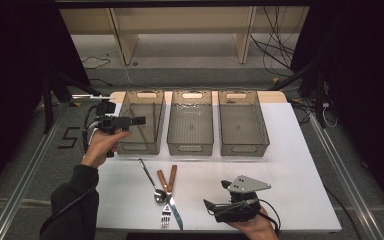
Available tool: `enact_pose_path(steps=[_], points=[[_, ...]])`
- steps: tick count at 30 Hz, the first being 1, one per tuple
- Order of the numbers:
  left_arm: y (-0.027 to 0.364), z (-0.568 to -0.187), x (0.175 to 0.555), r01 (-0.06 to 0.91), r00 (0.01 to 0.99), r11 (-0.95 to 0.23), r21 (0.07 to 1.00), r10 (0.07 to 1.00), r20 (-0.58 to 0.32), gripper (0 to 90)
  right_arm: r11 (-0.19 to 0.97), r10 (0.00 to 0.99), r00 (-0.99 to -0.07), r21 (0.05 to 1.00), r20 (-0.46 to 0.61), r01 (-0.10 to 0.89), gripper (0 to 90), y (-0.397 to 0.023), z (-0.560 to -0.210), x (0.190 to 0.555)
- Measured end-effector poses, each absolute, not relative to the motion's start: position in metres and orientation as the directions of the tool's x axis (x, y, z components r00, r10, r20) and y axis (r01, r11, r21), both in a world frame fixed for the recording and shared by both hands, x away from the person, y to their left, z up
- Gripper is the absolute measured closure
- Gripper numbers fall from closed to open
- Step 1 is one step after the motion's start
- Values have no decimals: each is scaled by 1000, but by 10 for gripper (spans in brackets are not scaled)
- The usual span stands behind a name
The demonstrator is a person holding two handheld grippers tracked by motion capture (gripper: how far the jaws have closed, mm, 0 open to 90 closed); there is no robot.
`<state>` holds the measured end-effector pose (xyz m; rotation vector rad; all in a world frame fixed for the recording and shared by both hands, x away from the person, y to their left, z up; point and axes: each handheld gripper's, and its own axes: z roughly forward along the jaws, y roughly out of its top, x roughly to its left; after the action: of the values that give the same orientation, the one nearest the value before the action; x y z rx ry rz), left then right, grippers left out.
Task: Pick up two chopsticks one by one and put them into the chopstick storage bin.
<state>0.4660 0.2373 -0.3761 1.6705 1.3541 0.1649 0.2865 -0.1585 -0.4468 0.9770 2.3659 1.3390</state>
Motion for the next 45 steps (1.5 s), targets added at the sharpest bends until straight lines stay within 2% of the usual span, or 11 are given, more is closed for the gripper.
enact_pose_path(steps=[6, 13, 28, 45], points=[[240, -384, 441, 682, 377, 60, 729, 825, -420, 177, 356, 662, -742, 829, 102, 432, 189, -155, -448, 287], [249, -400, 415, 663, 366, 111, 740, 814, -451, 177, 366, 658, -747, 825, 99, 431, 196, -146, -448, 288], [250, -423, 388, 696, 348, 75, 714, 835, -427, 177, 410, 606, -792, 821, 80, 397, 206, -109, -444, 295], [233, -441, 369, 733, 338, 52, 678, 838, -429, 177, 412, 598, -798, 825, 75, 386, 205, -105, -444, 294]])
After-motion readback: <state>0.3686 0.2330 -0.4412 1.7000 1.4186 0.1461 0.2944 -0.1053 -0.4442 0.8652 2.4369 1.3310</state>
